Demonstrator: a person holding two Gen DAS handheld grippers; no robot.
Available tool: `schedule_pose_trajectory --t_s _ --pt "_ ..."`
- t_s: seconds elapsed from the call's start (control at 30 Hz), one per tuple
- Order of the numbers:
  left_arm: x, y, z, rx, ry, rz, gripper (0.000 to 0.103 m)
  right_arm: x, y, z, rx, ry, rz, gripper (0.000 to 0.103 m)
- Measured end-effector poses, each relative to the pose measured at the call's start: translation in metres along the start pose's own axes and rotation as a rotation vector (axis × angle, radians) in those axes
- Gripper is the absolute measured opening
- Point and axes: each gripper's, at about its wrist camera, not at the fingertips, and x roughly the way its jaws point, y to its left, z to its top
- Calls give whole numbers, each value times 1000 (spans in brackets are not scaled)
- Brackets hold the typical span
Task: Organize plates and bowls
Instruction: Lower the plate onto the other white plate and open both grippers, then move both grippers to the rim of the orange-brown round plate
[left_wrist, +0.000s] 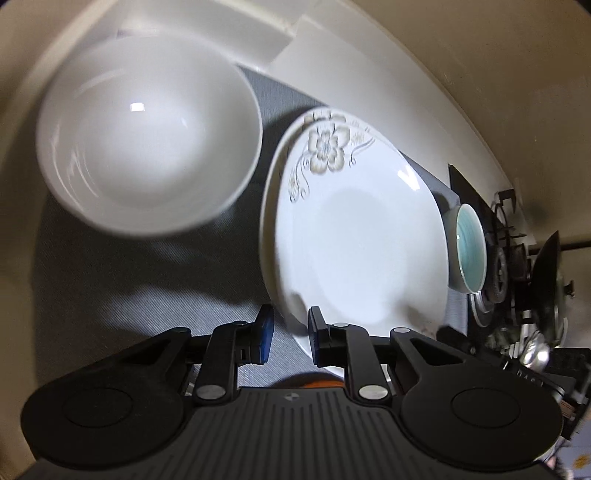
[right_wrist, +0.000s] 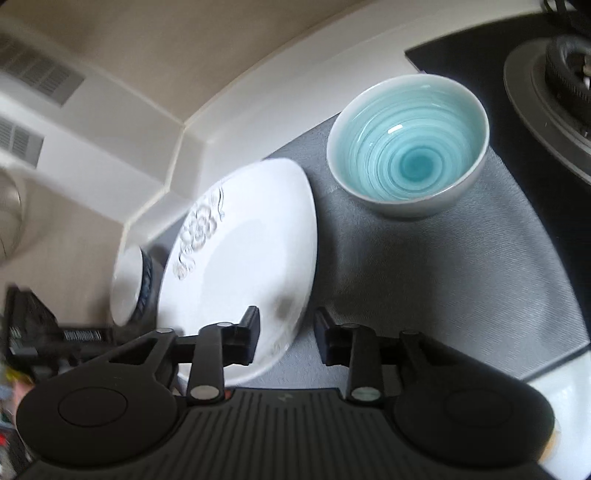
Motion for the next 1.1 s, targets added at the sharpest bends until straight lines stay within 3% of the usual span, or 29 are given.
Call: schedule_pose_trajectory --t_s 0.03,0.17,0.33,0.4,0.47,0.5,0.77,0.97,1.1 --pt "0 -1 1 13 -5 8 20 2 2 0 -22 4 -18 11" --pt "7 -5 6 30 -5 44 21 8 -4 5 15 -13 -17 9" --pt "10 -17 5 68 -6 88 23 20 3 19 -37 -12 -57 8" --pt "9 -16 4 62 -10 87 23 22 3 20 -27 1 -69 12" --pt "8 -12 6 35 -5 73 23 20 3 16 -14 13 -93 34" --pt "9 -9 7 21 -2 64 23 21 3 12 -17 23 -83 37" --pt "8 -13 18 32 -7 96 21 24 0 -1 33 42 -24 37" --pt "3 -13 21 28 -9 58 21 22 -8 3 103 28 -15 47" --pt "0 -1 27 -2 12 21 22 24 -4 7 109 24 15 47"
